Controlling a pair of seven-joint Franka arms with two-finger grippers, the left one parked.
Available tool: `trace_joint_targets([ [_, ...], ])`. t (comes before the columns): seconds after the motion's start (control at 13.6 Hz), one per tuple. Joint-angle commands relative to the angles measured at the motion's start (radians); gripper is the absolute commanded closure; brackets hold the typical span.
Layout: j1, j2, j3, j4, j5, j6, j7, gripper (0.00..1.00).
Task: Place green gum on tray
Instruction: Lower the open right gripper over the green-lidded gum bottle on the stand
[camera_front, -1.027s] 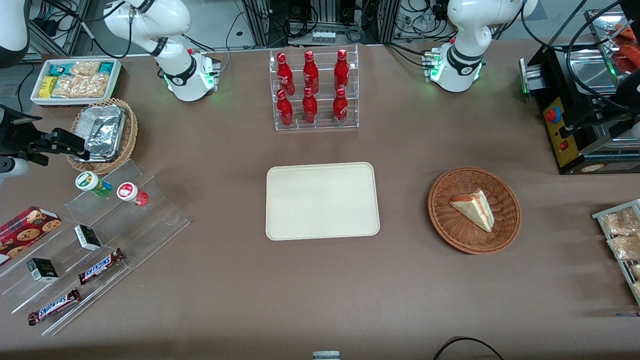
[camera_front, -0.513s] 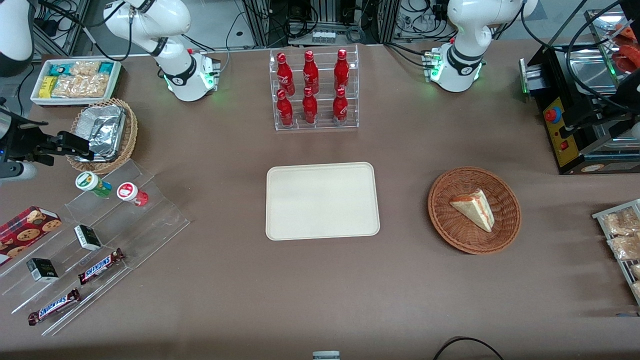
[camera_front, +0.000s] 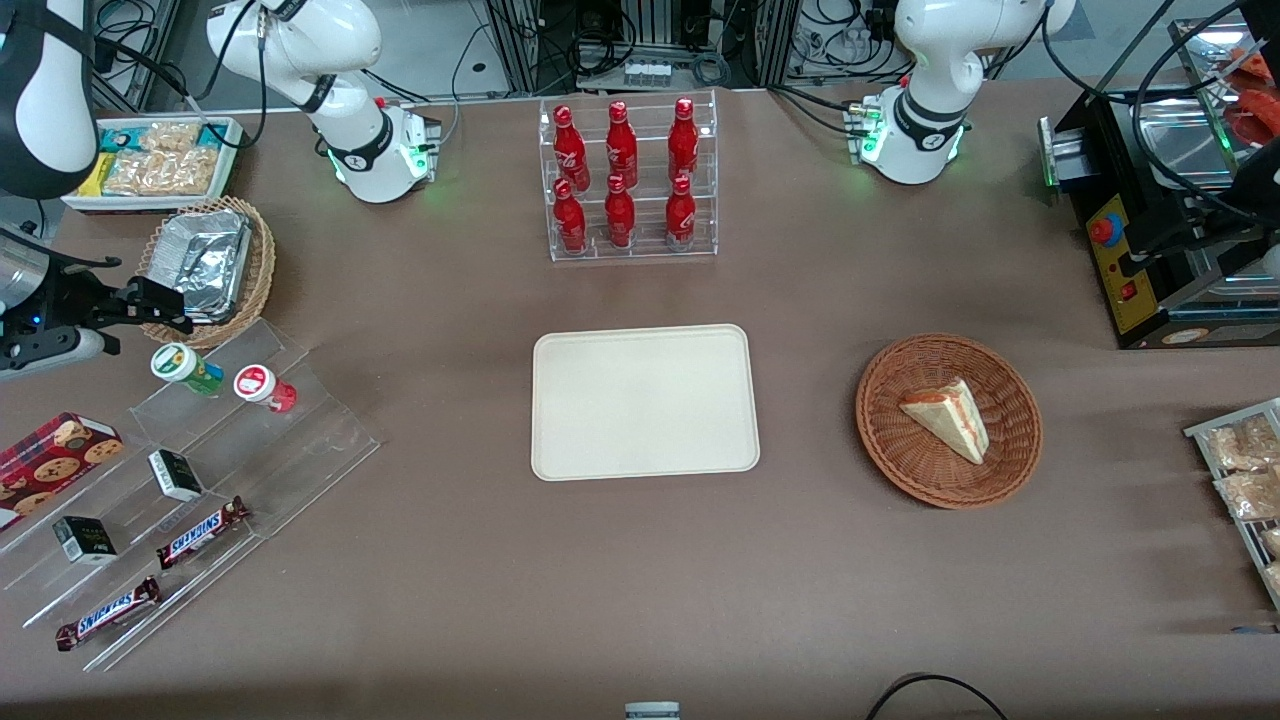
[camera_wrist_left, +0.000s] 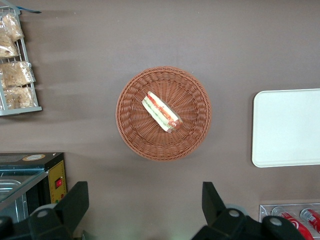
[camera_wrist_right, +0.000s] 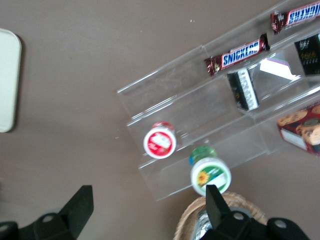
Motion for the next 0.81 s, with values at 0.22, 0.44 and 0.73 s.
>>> trace_joint_targets([
  [0.22, 0.008, -0.08, -0.095, -0.284, -0.011, 0.339, -0.281, 0.0],
  [0.44, 0.008, -0.064, -0.121, -0.325, -0.01, 0.434, -0.362, 0.0],
  [0.73, 0.003, -0.04, -0.13, -0.343, -0.01, 0.476, -0.37, 0.0],
])
